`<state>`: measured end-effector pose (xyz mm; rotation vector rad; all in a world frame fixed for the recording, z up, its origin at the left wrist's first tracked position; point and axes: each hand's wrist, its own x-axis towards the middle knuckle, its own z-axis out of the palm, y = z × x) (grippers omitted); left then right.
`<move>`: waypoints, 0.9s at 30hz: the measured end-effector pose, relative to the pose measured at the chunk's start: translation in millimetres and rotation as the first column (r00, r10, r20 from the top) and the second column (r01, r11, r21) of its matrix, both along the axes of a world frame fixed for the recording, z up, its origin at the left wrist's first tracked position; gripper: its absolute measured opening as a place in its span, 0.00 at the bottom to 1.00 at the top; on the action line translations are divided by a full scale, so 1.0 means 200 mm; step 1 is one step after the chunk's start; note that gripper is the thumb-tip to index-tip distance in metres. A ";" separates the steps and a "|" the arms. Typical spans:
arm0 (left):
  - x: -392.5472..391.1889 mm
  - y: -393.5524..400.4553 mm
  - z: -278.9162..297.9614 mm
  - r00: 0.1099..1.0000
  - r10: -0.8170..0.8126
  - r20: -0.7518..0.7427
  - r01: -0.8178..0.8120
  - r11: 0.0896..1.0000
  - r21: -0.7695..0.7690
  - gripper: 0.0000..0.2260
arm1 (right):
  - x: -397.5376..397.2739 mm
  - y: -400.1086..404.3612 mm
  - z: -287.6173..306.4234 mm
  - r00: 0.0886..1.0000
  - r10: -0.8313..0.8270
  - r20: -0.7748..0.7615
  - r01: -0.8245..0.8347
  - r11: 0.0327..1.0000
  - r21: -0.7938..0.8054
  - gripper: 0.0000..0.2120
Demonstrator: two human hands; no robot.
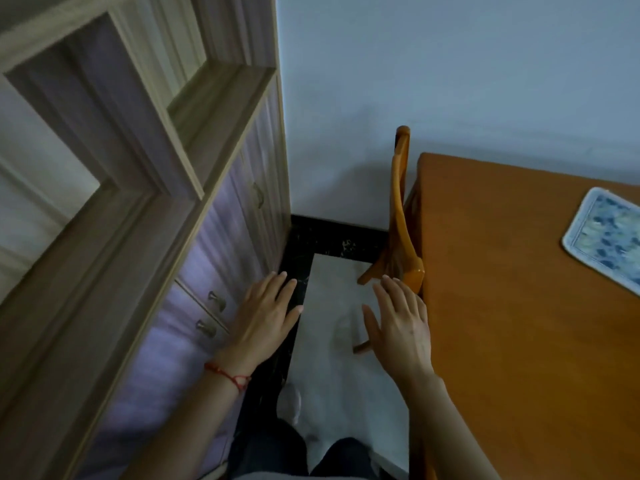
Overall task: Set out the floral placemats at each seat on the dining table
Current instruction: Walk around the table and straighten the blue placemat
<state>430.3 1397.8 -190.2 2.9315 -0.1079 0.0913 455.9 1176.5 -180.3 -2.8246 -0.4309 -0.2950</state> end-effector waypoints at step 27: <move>1.38 -0.43 0.21 0.908 -0.415 0.060 0.413 0.909 0.050 0.30 | 0.89 -0.35 0.13 0.903 -0.423 0.073 0.422 0.906 0.029 0.21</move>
